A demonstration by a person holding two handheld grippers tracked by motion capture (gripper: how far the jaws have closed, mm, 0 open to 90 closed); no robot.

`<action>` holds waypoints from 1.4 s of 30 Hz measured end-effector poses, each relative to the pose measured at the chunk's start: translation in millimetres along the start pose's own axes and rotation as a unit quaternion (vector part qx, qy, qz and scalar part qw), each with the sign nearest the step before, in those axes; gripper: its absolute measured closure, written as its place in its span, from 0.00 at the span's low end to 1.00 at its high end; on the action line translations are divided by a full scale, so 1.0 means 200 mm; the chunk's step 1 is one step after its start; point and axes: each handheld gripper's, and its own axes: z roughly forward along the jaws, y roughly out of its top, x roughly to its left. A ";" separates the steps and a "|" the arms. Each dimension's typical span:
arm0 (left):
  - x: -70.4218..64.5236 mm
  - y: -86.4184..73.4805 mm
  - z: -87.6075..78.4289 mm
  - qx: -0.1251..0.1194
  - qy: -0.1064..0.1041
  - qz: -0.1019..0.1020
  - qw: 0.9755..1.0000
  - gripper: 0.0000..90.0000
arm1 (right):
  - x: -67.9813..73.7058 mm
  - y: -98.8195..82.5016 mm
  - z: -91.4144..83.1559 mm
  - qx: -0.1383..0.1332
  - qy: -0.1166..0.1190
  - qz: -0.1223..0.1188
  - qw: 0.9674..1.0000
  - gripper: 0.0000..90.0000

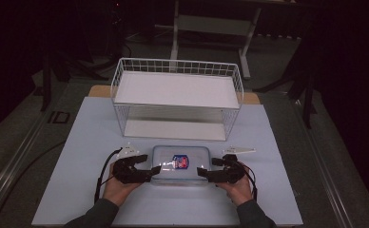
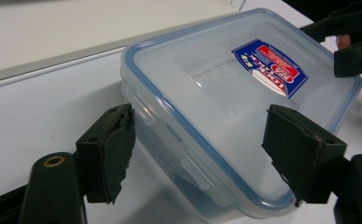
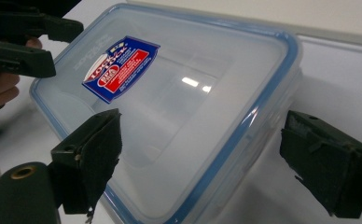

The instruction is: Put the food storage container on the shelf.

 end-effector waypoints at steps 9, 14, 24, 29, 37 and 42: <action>0.06 -0.02 0.06 0.016 -0.075 -0.066 0.995 0.18 | -0.03 -0.01 0.03 0.005 0.033 0.035 0.999 0.12; 0.07 -0.03 0.07 0.025 -0.083 -0.082 0.993 0.17 | -0.06 -0.01 0.05 0.010 0.053 0.057 0.997 0.12; 0.12 -0.03 0.01 0.014 -0.089 -0.110 0.990 0.42 | -0.08 -0.02 0.03 0.012 0.067 0.085 0.994 0.21; 0.11 -0.02 0.00 0.015 -0.088 -0.110 0.990 0.44 | -0.09 -0.03 0.01 0.010 0.073 0.096 0.993 0.27; 0.10 -0.04 -0.04 0.007 -0.097 -0.123 0.988 0.55 | -0.08 -0.05 -0.06 0.002 0.081 0.086 0.993 0.39; 0.09 -0.04 -0.04 0.007 -0.089 -0.117 0.989 0.52 | -0.06 -0.05 -0.08 -0.006 0.085 0.073 0.994 0.41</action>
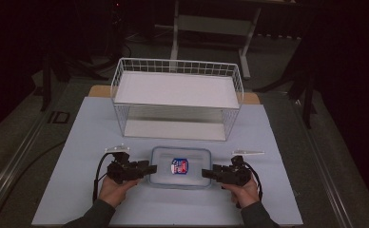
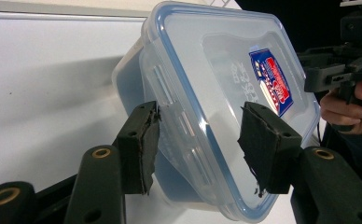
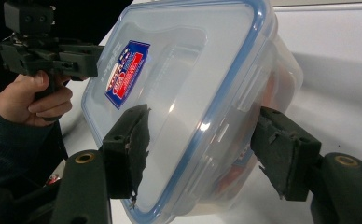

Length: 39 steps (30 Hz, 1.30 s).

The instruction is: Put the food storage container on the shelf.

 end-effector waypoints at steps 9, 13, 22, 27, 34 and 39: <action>0.02 0.00 -0.01 0.002 -0.017 -0.021 1.000 0.48 | 0.02 -0.01 0.01 0.004 -0.006 -0.027 1.000 0.44; 0.02 -0.01 -0.02 0.007 -0.024 -0.027 0.999 0.49 | 0.03 -0.01 0.01 0.003 -0.001 -0.024 1.000 0.47; -0.05 -0.03 -0.06 0.022 -0.014 -0.012 1.000 0.52 | 0.04 -0.03 -0.03 -0.003 0.009 -0.010 1.000 0.56; -0.07 -0.05 -0.07 0.016 -0.009 -0.024 1.000 0.53 | 0.06 -0.03 -0.03 0.001 0.006 0.000 1.000 0.56; -0.10 -0.06 -0.08 0.012 0.001 -0.018 1.000 0.54 | 0.08 -0.04 -0.04 0.002 0.002 0.015 1.000 0.56; -0.12 -0.07 -0.08 0.011 0.010 -0.016 1.000 0.54 | 0.10 -0.04 -0.03 0.002 -0.012 0.004 1.000 0.54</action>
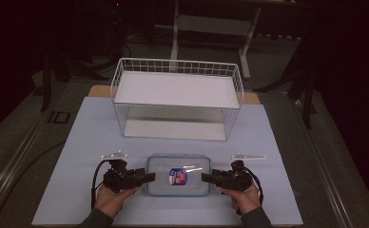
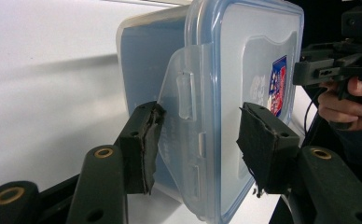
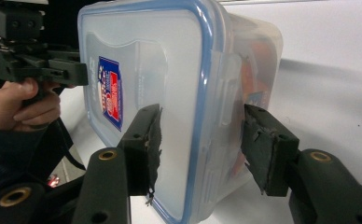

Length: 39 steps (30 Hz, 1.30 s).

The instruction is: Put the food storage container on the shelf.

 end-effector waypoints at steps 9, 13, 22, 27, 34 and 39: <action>0.00 0.00 0.00 -0.003 -0.003 -0.009 1.000 0.54 | -0.01 0.00 -0.01 -0.001 0.007 0.003 1.000 0.55; 0.00 0.00 -0.01 -0.010 -0.006 -0.015 1.000 0.54 | -0.02 -0.01 -0.02 -0.010 0.024 0.015 1.000 0.58; -0.02 0.01 -0.04 -0.027 -0.003 -0.005 1.000 0.54 | 0.01 0.01 -0.04 -0.025 0.020 -0.002 1.000 0.58; -0.03 0.04 -0.06 -0.035 -0.003 0.004 0.999 0.54 | 0.04 0.03 -0.05 -0.035 0.017 -0.011 0.999 0.58; -0.05 0.09 -0.10 -0.043 -0.003 0.019 0.999 0.54 | 0.08 0.06 -0.06 -0.049 0.016 -0.024 0.998 0.58; -0.06 0.12 -0.13 -0.052 -0.003 0.026 0.998 0.54 | 0.10 0.09 -0.08 -0.056 0.016 -0.034 0.998 0.58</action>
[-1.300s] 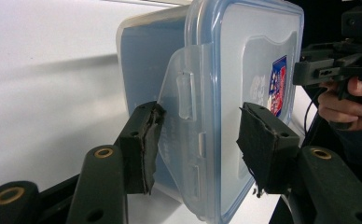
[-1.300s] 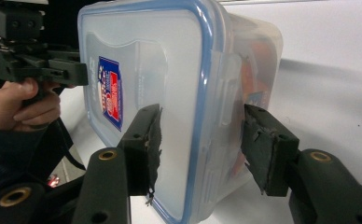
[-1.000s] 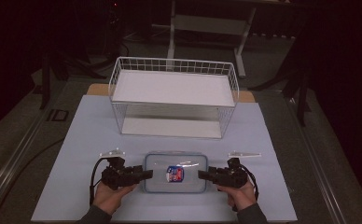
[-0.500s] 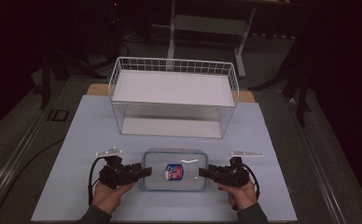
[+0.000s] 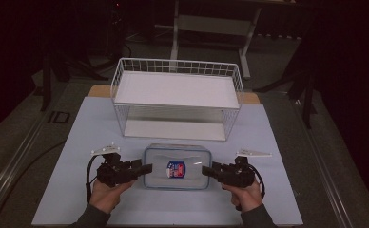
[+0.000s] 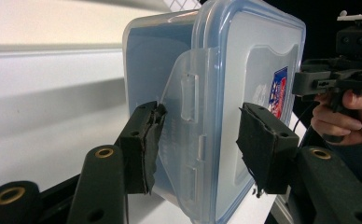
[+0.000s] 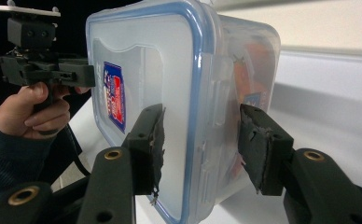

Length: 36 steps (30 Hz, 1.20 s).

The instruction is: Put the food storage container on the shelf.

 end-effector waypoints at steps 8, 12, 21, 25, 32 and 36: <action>-0.03 0.08 -0.03 -0.008 0.001 0.019 1.000 0.54 | 0.04 0.07 -0.02 -0.012 0.000 -0.020 1.000 0.58; -0.05 0.12 -0.06 -0.013 0.001 0.026 1.000 0.54 | 0.06 0.10 -0.03 -0.019 0.001 -0.023 1.000 0.58; -0.07 0.21 -0.09 -0.031 -0.001 0.033 0.999 0.54 | 0.11 0.22 -0.06 -0.033 -0.001 -0.045 0.998 0.58; -0.09 0.27 -0.11 -0.040 -0.001 0.041 0.998 0.54 | 0.13 0.26 -0.08 -0.038 -0.002 -0.052 0.998 0.58; -0.10 0.36 -0.15 -0.054 -0.002 0.050 0.997 0.54 | 0.16 0.36 -0.08 -0.051 -0.001 -0.066 0.997 0.58; -0.10 0.40 -0.16 -0.057 -0.003 0.053 0.997 0.54 | 0.17 0.39 -0.08 -0.053 0.000 -0.069 0.996 0.58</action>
